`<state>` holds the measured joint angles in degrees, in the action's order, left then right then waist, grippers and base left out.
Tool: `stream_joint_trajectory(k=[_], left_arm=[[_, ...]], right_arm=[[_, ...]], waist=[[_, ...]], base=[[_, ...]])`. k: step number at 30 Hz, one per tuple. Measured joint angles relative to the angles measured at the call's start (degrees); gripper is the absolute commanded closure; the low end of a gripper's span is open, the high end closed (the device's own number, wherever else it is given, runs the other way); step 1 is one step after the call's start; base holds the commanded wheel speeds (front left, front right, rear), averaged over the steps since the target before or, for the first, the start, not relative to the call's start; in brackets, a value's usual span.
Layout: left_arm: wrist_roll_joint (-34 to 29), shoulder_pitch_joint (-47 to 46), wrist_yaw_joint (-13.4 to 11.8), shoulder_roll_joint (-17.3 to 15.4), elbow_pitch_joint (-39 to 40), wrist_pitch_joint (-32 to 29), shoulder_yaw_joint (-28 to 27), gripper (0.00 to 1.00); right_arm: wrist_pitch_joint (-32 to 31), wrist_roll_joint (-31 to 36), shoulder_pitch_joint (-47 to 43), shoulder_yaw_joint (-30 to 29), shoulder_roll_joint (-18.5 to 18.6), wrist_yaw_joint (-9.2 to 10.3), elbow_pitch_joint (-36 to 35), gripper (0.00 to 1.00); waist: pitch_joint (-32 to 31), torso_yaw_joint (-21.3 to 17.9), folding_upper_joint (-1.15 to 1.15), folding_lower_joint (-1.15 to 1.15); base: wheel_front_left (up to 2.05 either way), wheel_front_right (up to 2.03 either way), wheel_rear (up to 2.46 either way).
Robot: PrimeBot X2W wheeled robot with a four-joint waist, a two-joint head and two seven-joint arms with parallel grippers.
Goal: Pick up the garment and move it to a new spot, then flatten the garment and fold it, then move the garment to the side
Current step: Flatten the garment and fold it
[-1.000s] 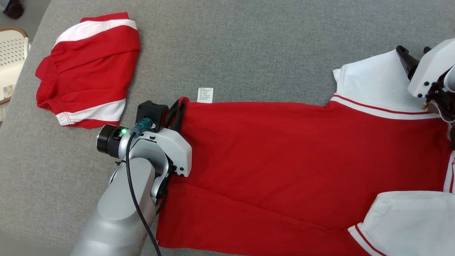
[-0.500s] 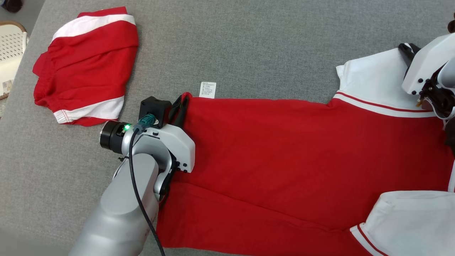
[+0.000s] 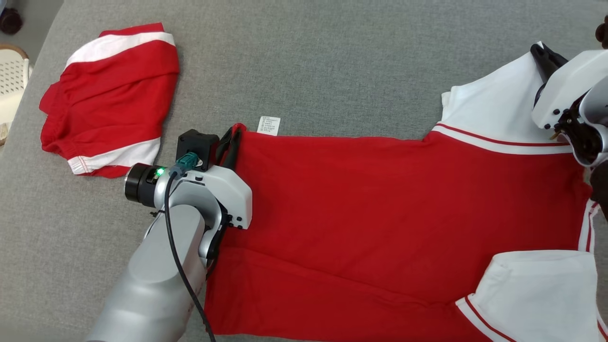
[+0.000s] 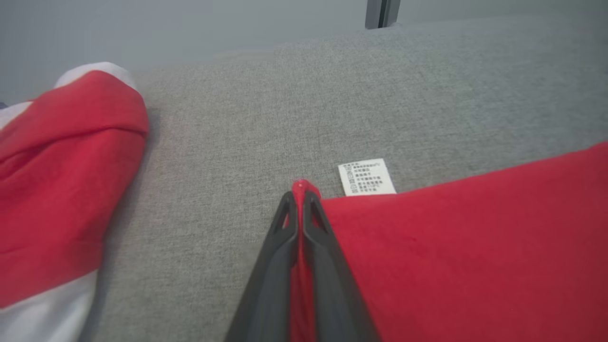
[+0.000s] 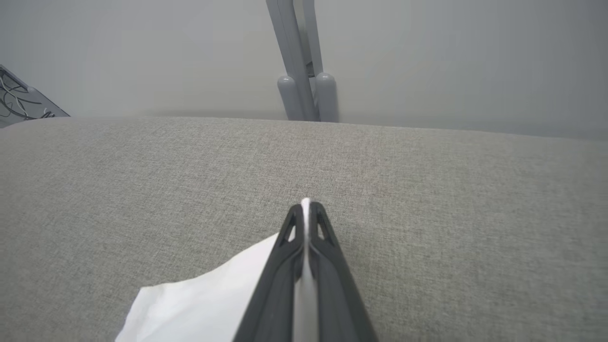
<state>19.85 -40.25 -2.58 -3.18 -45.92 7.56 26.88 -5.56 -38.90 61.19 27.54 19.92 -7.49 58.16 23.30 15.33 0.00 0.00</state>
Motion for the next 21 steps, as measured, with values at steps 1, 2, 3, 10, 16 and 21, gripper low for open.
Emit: stream_joint_trajectory(k=[1,2,3,10,16,21], left_arm=[[0.07,0.0,-0.01,-0.12,-0.21,0.15,-0.03,1.0],[0.14,-0.01,-0.01,-0.18,-0.45,0.27,0.0,1.0],[0.25,-0.01,-0.02,-0.25,-0.67,0.38,0.0,1.0],[0.74,0.27,-0.35,-1.44,-1.91,1.11,0.03,1.0],[1.36,1.41,-0.24,-2.21,-2.1,1.05,0.09,1.0],[1.45,3.44,-0.24,-3.37,-1.67,1.22,0.32,1.0]], right_arm=[[0.71,-0.37,-0.31,0.55,0.11,0.0,-0.25,1.0],[1.34,-0.79,-0.66,1.01,0.24,0.0,-0.44,1.0],[2.09,-1.13,-0.93,1.57,0.4,0.0,-0.73,1.0],[6.26,-5.24,-4.61,6.33,1.62,0.0,-4.53,1.0],[8.23,-8.88,-8.25,8.83,2.79,0.0,-7.71,1.0],[9.71,-11.93,-11.84,10.33,3.76,0.0,-10.82,1.0]], waist=[[-0.27,-0.18,0.0,0.0],[-0.56,-0.36,0.0,0.0],[-0.86,-0.53,0.0,0.0],[-3.82,-2.39,0.0,0.0],[-6.29,-3.93,0.0,0.0],[-8.52,-4.88,0.0,0.0]], base=[[0.0,0.0,0.0],[0.0,0.0,0.0],[0.0,0.0,0.0],[0.0,0.0,0.0],[0.0,0.0,0.0],[0.0,0.0,0.0]])
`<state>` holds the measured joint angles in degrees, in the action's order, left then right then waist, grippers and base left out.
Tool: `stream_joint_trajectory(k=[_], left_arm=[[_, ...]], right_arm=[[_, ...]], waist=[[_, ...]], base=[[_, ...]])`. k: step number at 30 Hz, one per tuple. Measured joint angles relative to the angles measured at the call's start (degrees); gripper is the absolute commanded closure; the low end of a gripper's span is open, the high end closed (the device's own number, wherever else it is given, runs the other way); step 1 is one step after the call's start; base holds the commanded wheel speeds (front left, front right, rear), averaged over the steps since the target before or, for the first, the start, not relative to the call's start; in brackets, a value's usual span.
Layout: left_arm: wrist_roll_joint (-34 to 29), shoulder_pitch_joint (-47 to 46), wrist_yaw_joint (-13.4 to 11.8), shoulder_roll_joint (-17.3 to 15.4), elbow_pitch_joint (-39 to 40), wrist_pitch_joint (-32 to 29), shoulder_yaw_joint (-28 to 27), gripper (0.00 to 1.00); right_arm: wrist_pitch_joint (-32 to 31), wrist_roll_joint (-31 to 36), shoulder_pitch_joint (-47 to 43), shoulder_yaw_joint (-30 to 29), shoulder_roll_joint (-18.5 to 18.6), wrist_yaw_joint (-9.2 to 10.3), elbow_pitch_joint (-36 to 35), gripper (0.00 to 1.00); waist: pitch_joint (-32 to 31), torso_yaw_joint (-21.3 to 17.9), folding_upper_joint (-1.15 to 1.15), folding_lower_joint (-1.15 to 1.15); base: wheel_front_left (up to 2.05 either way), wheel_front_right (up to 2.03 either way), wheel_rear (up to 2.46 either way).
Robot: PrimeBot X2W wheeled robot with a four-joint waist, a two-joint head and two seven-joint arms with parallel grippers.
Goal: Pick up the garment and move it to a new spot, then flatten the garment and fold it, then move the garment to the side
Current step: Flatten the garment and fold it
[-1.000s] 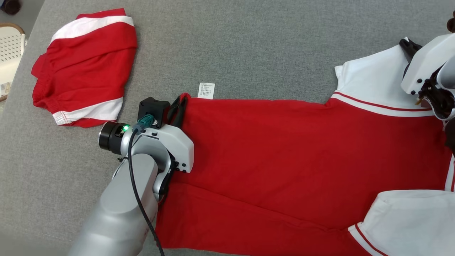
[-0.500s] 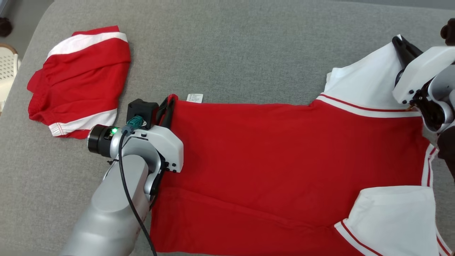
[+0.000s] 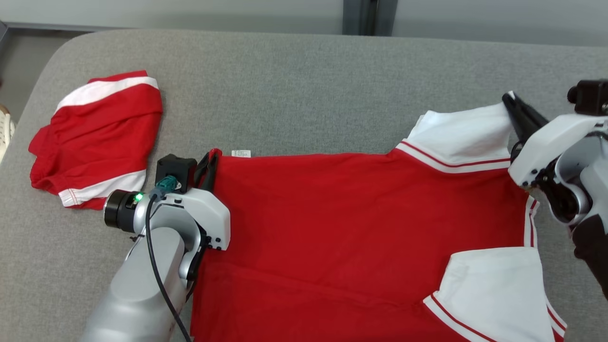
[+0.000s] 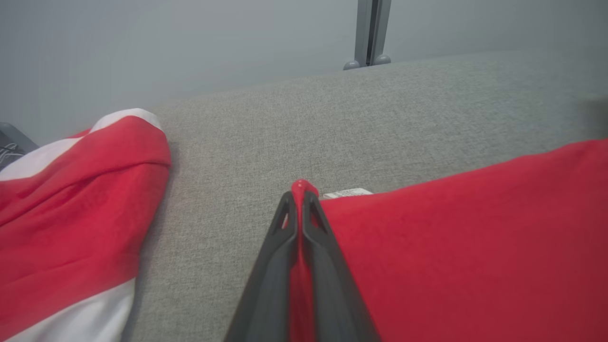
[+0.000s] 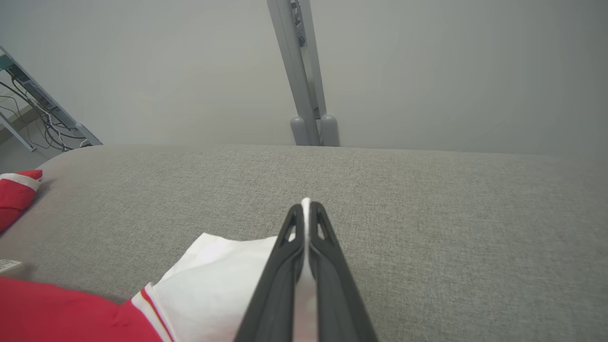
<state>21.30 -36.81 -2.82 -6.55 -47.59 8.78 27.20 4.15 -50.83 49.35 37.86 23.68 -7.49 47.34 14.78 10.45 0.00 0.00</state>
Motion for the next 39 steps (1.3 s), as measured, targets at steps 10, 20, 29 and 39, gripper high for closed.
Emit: stream_joint_trajectory(k=[10,20,29,39], left_arm=[[0.34,5.5,0.51,-2.04,2.7,-0.76,1.57,1.0],[0.33,10.99,1.19,-4.76,7.46,-3.08,3.5,1.0],[-0.03,15.61,1.76,-7.86,12.9,-5.27,5.41,1.0],[-0.82,17.89,1.99,-11.14,18.79,-7.35,7.05,1.0]], right_arm=[[-0.67,-5.31,-8.22,2.74,1.96,0.01,-7.12,1.0],[-6.24,-9.42,-15.71,4.61,4.42,0.01,-14.26,1.0],[-13.25,-12.56,-20.68,3.1,8.91,0.01,-20.97,1.0],[-20.08,-13.56,-24.56,-1.49,10.9,0.01,-25.9,1.0]], waist=[[-5.63,-1.05,0.0,0.0],[-9.44,-1.38,0.0,0.0],[-10.7,-2.03,0.0,0.0],[-10.58,-2.41,0.0,0.0]], base=[[0.0,0.0,0.0],[0.0,0.0,0.0],[0.0,0.0,0.0],[0.0,0.0,0.0]])
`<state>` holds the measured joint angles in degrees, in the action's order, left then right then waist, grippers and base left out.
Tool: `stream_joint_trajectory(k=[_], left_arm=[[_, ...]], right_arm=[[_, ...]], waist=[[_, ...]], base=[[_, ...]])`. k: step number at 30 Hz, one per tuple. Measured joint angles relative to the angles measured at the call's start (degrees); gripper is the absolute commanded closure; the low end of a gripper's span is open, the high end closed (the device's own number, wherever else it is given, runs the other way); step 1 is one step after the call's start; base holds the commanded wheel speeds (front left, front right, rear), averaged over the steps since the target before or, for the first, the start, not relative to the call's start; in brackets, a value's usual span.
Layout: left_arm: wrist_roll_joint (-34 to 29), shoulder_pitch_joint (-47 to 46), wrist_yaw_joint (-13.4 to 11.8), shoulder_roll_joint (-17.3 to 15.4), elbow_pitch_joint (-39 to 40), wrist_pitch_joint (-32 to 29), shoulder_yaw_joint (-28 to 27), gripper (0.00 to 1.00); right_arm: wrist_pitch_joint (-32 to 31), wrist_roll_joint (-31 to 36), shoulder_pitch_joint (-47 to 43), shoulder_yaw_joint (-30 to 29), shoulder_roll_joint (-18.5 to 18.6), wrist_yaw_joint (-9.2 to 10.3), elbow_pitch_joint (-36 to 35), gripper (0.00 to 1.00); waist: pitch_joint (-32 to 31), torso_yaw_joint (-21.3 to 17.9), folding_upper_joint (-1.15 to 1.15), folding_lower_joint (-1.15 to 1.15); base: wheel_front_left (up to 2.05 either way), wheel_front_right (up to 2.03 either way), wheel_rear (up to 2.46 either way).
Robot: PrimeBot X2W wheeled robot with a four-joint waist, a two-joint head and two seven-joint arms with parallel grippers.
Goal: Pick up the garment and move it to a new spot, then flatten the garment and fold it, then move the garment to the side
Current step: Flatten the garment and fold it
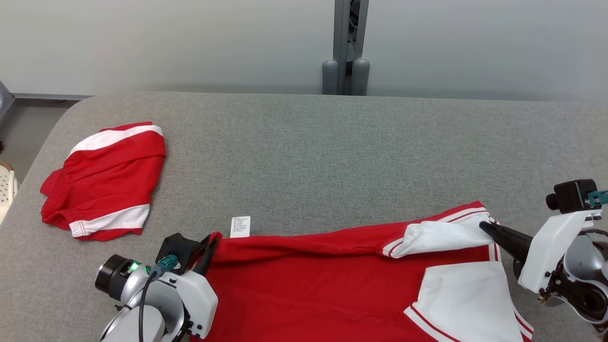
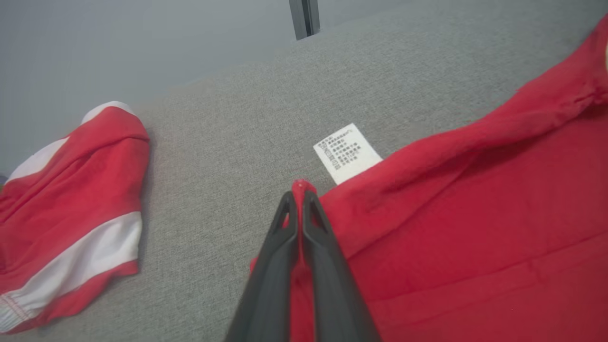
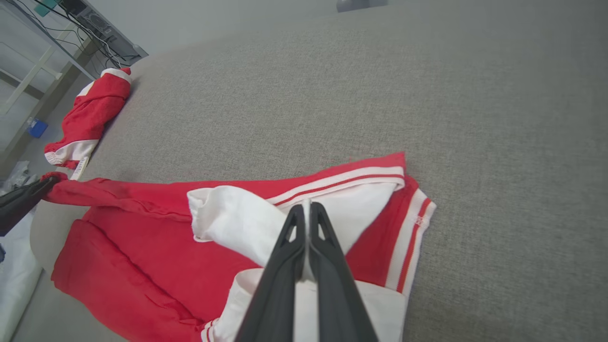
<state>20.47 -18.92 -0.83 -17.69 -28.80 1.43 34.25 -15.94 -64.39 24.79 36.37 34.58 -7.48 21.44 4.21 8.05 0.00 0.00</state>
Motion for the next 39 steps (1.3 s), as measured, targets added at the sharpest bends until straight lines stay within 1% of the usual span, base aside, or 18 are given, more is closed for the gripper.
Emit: stream_joint_trajectory(k=[4,8,12,15,20,23,28,35,37,38,39], left_arm=[[-0.31,0.48,0.13,-1.56,2.37,-1.26,0.52,1.0],[-0.76,1.3,1.27,-3.1,4.38,-2.68,1.85,1.0],[-0.8,2.25,1.77,-4.01,6.11,-4.05,2.69,1.0],[-0.79,2.42,1.78,-4.85,7.21,-5.0,2.96,1.0],[-0.79,3.24,1.69,-5.55,8.29,-6.1,3.39,1.0],[-0.86,3.4,1.68,-6.34,8.68,-6.94,3.8,1.0],[-0.96,3.51,1.69,-7.17,9.37,-7.57,4.19,1.0],[-0.96,3.83,1.88,-8.46,10.27,-8.83,4.97,1.0],[-0.93,3.86,2.37,-8.62,10.65,-9.26,5.3,1.0],[-0.91,3.93,2.75,-8.75,10.79,-9.59,5.57,1.0],[-0.69,4.1,2.99,-8.76,10.91,-10.14,5.81,1.0]], right_arm=[[-3.09,0.0,-2.02,-1.99,-0.08,0.0,-1.3,1.0],[-6.04,0.3,-3.82,-4.24,-0.56,0.0,-2.74,1.0],[-9.39,0.42,-5.78,-6.54,-1.64,0.0,-4.42,1.0],[-12.22,0.55,-6.98,-8.62,-2.16,0.0,-5.89,1.0],[-18.82,0.55,-9.78,-12.29,-3.52,0.0,-7.44,1.0],[-21.61,1.74,-11.05,-14.9,-4.33,0.0,-8.46,1.0],[-25.64,4.78,-13.32,-18.92,-6.67,0.0,-10.28,1.0],[-32.95,9.05,-17.02,-24.08,-10.15,0.0,-12.98,1.0],[-34.18,10.42,-17.52,-26.1,-11.68,0.0,-13.72,1.0],[-34.57,11.26,-17.76,-27.18,-12.4,0.0,-14.14,0.56],[-35.3,12.07,-18.12,-28.04,-13.06,0.0,-14.58,0.0]], waist=[[0.08,0.03,0.0,0.0],[0.16,0.05,0.0,0.0],[0.27,0.01,0.0,0.0],[0.41,-0.13,0.0,0.0],[0.36,-0.36,0.0,0.0],[0.36,-0.45,0.0,0.0],[0.29,-0.49,0.0,0.0],[0.2,-0.48,0.0,0.0],[0.24,-0.49,0.0,0.0],[0.3,-0.5,0.0,0.0],[0.35,-0.51,0.0,0.0]], base=[[0.0,0.0,0.0],[0.0,0.0,0.0],[0.0,0.0,0.0],[0.0,0.0,0.0],[0.0,0.0,0.0],[0.0,0.0,0.0],[0.0,0.0,0.0],[0.0,0.0,0.0],[0.0,0.0,0.0],[0.0,0.0,0.0],[0.0,0.0,0.0]])
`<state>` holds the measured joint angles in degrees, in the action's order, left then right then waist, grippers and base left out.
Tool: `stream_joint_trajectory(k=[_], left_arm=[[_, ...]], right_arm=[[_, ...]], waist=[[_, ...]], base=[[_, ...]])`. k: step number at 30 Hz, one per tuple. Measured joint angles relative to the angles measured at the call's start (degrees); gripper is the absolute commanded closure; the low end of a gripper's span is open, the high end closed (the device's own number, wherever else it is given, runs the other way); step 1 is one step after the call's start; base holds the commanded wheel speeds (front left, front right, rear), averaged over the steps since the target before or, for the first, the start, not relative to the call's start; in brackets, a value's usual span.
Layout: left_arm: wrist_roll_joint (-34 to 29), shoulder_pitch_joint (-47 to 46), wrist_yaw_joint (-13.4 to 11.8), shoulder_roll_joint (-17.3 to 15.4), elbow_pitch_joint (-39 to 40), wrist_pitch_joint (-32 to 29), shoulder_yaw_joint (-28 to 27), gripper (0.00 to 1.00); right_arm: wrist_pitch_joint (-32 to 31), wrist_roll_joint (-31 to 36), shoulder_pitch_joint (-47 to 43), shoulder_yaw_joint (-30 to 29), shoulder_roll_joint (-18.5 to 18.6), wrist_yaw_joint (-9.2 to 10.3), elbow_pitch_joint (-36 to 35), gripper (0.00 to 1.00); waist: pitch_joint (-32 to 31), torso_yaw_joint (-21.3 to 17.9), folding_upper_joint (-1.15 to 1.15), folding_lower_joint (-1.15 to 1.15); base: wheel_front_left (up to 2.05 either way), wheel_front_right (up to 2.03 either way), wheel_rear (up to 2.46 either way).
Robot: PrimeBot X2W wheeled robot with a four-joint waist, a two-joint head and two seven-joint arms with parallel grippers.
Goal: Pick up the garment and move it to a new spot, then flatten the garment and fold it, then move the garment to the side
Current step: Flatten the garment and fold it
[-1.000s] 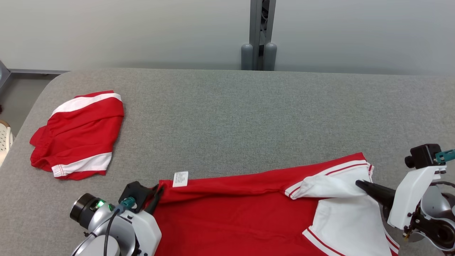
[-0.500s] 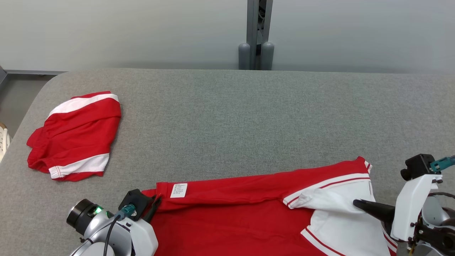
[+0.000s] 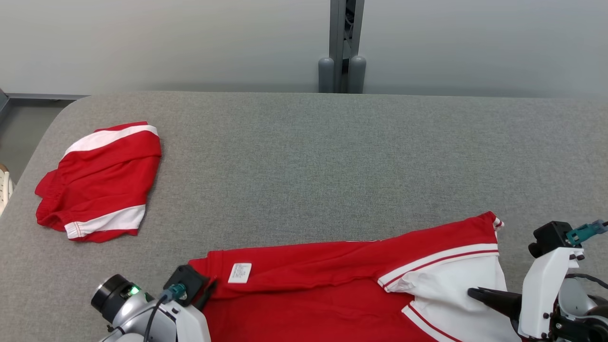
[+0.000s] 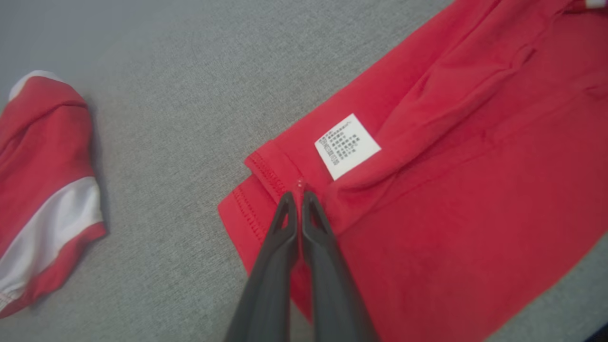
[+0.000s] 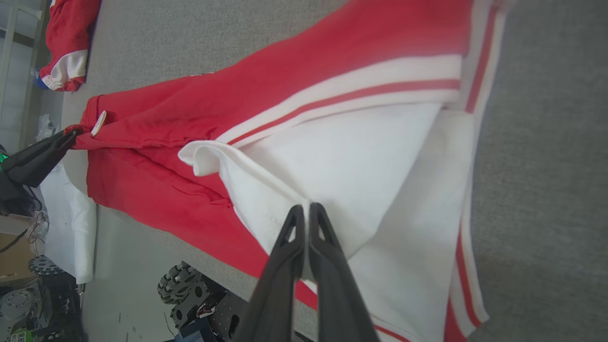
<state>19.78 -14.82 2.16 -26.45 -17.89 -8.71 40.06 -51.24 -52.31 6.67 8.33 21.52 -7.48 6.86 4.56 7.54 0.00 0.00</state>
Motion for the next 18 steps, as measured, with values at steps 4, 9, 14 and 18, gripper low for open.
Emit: stream_joint_trajectory(k=[4,9,14,18], left_arm=[[-0.02,0.47,0.64,-0.51,0.48,-1.94,1.22,0.0],[0.1,0.87,-0.37,-1.42,1.13,-2.87,0.92,0.0],[1.25,0.92,-2.34,-1.46,2.78,-2.11,-0.83,0.0],[2.22,0.84,-5.67,-1.07,4.43,-0.29,-3.88,0.0]], right_arm=[[-3.92,4.04,-1.09,-3.85,-3.26,0.0,-1.65,0.0],[-9.49,7.68,-3.26,-6.9,-5.42,0.0,-3.91,0.0],[-10.34,11.02,-3.65,-10.83,-7.62,0.0,-7.75,0.0],[-5.87,13.23,-2.73,-12.15,-8.75,0.0,-10.43,0.0]], waist=[[0.11,-0.08,0.0,0.0],[-0.23,-0.17,0.0,0.0],[-0.57,-0.35,0.0,0.0],[-0.76,-0.51,0.0,0.0]], base=[[0.0,0.0,0.0],[0.0,0.0,0.0],[0.0,0.0,0.0],[0.0,0.0,0.0]])
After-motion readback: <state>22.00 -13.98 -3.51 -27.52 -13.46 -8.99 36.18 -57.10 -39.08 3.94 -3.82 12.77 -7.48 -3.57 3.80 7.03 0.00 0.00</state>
